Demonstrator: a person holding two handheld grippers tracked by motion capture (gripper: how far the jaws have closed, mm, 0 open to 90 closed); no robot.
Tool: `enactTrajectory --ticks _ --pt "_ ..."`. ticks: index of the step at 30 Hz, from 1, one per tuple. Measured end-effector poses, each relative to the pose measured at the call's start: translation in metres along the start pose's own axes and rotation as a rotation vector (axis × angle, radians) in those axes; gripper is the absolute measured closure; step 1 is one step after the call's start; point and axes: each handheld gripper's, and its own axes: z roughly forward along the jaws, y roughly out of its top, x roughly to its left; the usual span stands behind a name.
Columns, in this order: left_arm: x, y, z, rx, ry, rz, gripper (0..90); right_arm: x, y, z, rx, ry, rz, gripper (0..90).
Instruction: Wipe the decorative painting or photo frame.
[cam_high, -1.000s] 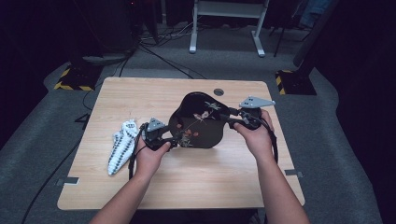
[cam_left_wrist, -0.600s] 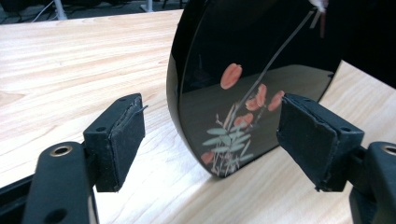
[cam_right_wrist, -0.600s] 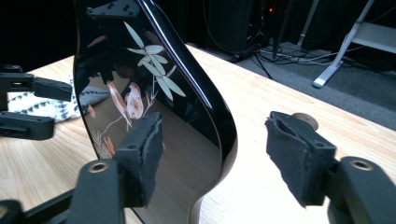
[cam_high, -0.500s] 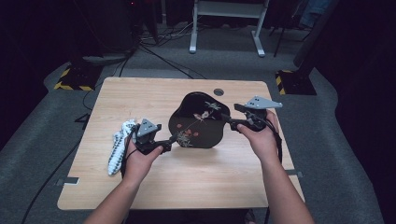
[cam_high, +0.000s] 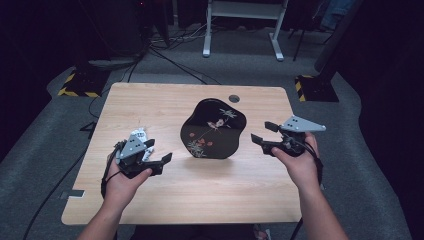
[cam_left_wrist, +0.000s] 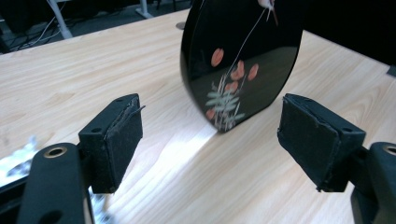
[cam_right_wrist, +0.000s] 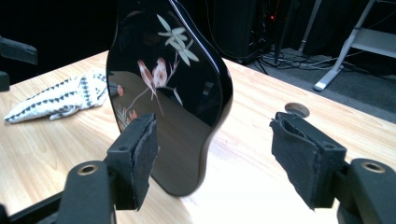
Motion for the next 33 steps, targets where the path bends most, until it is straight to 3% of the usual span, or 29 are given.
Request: enactTrajectory --ticks 5,10,17,19,24,27,33 --pt "0.01 -0.009 -0.017 0.01 0.007 0.007 22.2 -0.003 -0.01 -0.014 0.014 -0.016 -0.004 31.7" --pt "0.021 -0.024 -0.032 0.046 0.026 0.009 22.1 -0.011 -0.026 -0.027 0.024 -0.032 0.041 31.3" --pt "0.042 -0.051 -0.051 0.101 0.061 -0.018 21.9 -0.023 -0.058 -0.033 0.109 -0.03 0.112 29.3" --pt "0.051 -0.062 -0.056 0.118 0.066 -0.057 21.9 -0.025 -0.07 -0.032 0.135 -0.025 0.126 27.8" --pt "0.064 -0.076 -0.061 0.174 0.069 -0.082 21.9 -0.027 -0.091 -0.029 0.168 -0.028 0.161 27.6" --pt "0.076 -0.087 -0.059 0.234 0.031 -0.078 21.4 -0.032 -0.104 -0.027 0.207 -0.045 0.162 27.4" --pt "0.088 -0.104 -0.053 0.264 0.065 -0.095 21.2 -0.045 -0.129 -0.023 0.239 -0.069 0.209 26.7"
